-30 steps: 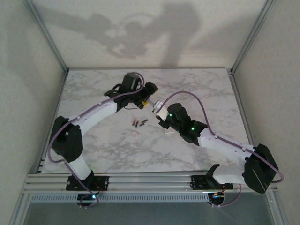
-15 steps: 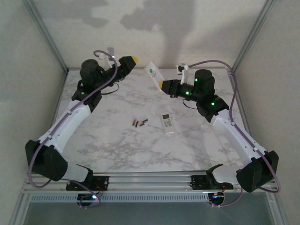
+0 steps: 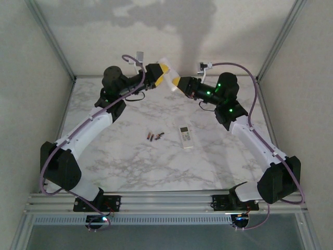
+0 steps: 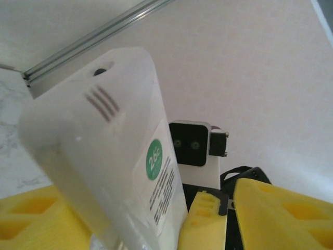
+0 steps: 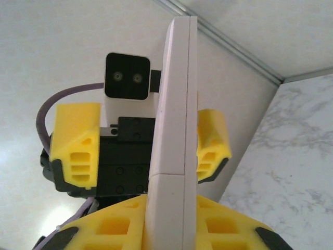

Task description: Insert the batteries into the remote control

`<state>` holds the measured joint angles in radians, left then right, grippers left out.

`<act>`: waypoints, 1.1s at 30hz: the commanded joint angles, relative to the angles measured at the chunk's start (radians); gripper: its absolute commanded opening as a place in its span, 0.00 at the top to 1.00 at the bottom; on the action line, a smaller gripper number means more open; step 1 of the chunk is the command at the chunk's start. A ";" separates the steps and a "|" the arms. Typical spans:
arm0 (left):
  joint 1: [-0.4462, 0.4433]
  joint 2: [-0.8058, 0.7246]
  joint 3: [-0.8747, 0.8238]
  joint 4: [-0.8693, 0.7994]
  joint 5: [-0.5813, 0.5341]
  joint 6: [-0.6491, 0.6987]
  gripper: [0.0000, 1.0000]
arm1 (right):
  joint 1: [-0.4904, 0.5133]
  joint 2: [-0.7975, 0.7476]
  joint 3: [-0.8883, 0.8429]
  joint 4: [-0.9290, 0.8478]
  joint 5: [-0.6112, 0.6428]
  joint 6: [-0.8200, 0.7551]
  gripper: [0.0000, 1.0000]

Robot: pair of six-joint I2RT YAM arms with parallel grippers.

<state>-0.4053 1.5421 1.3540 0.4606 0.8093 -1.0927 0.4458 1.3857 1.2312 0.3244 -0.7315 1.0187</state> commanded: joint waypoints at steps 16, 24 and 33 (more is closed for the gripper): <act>-0.010 -0.004 -0.001 0.164 -0.020 -0.037 0.90 | 0.007 -0.025 0.000 0.031 -0.089 0.050 0.83; -0.033 -0.050 -0.031 0.081 -0.210 0.139 1.00 | 0.010 -0.172 -0.138 -0.052 0.322 0.131 0.39; -0.063 -0.025 -0.046 0.122 -0.239 0.136 1.00 | 0.045 -0.126 -0.171 0.114 0.343 0.226 0.46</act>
<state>-0.4549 1.5322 1.3117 0.5362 0.5976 -0.9901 0.4706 1.2377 1.0439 0.3584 -0.4149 1.2098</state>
